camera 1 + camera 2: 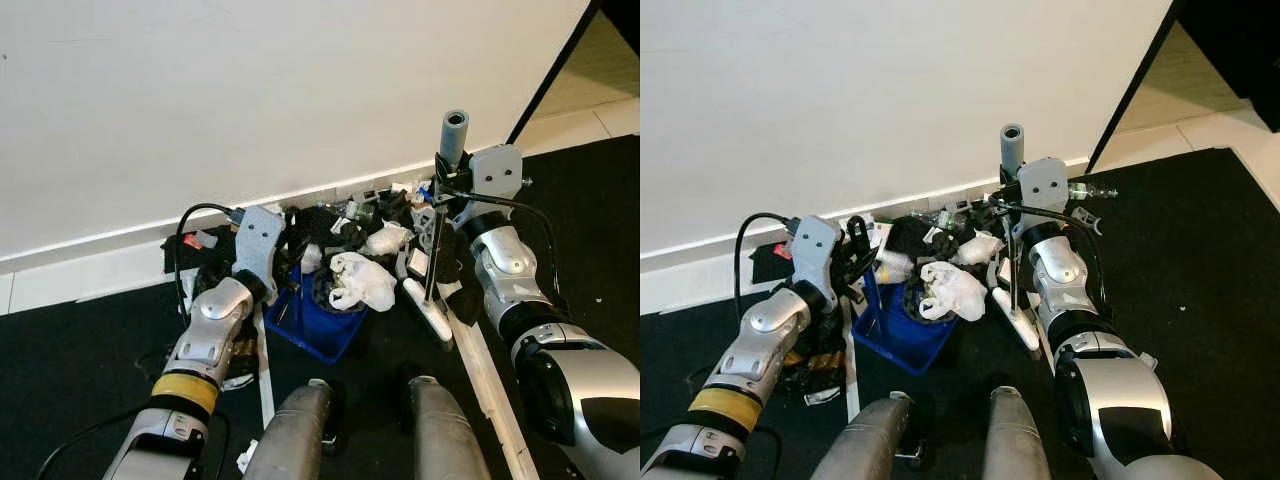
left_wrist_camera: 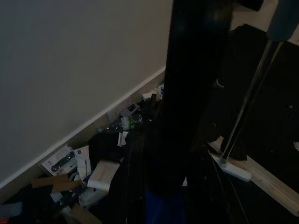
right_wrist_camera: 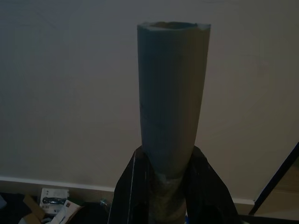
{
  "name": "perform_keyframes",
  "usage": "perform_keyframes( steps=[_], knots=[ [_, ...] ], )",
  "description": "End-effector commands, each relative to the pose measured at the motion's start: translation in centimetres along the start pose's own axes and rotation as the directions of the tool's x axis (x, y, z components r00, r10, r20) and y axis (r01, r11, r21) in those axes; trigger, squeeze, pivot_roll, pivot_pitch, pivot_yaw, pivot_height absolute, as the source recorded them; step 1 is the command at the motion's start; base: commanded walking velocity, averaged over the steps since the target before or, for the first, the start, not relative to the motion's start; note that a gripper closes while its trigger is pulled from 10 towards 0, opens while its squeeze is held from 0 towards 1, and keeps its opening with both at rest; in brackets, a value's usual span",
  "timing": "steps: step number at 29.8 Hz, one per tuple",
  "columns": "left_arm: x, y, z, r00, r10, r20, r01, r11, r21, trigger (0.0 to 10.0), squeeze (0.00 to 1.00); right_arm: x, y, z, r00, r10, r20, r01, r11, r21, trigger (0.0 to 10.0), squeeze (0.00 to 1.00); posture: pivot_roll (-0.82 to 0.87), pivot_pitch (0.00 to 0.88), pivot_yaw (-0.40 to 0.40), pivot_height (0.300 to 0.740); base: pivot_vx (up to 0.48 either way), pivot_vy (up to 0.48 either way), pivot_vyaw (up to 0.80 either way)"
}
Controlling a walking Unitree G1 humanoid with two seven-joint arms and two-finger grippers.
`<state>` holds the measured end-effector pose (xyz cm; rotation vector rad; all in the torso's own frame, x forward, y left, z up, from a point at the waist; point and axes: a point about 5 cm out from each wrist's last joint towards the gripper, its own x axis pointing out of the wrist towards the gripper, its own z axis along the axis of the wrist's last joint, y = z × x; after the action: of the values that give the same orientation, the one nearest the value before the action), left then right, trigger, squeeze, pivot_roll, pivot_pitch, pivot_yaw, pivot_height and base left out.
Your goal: Sweep floor
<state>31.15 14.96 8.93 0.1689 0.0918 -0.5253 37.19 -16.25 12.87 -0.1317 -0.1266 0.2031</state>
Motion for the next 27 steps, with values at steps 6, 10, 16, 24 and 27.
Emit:
perform_keyframes(
  steps=[6, 10, 16, 24, 27],
  knots=[
    [-0.8, 0.5, -2.8, 0.978, 0.092, -0.188, -0.099, 0.995, -0.024, 10.0, 0.00, -0.1, 0.3, -0.3, 1.000, 0.008, -0.007, -0.008, 1.000, 0.004, 10.0, 0.00, 0.05, 0.216, 0.053, 0.740, 0.000, 0.000, 0.00],
    [-1.9, 2.3, -3.7, 0.925, 0.248, -0.289, -0.254, 0.967, 0.018, 10.0, 0.00, -0.4, 0.0, -0.5, 1.000, -0.001, -0.008, 0.001, 1.000, 0.003, 10.0, 0.00, 0.05, 0.216, 0.056, 0.740, 0.000, 0.000, 0.00],
    [-3.5, 4.2, -4.3, 0.846, 0.385, -0.369, -0.409, 0.912, 0.014, 10.0, 1.00, -0.6, -0.1, -0.7, 1.000, -0.009, -0.015, 0.009, 1.000, 0.005, 10.0, 0.00, 0.06, 0.214, 0.059, 0.740, 0.000, 0.000, 0.00],
    [-3.6, 4.8, -3.5, 0.765, 0.492, -0.414, -0.578, 0.809, -0.107, 10.0, 0.00, -0.6, -0.2, -0.7, 1.000, -0.014, -0.013, 0.014, 1.000, 0.008, 10.0, 0.00, 0.06, 0.214, 0.057, 0.740, 0.000, 0.000, 0.00],
    [-3.2, 4.7, -2.9, 0.755, 0.511, -0.412, -0.612, 0.775, -0.160, 10.0, 0.00, -0.6, -0.2, -0.7, 1.000, -0.014, -0.013, 0.015, 1.000, 0.009, 10.0, 0.00, 0.06, 0.214, 0.057, 0.740, 0.000, 0.000, 0.00]
  ],
)
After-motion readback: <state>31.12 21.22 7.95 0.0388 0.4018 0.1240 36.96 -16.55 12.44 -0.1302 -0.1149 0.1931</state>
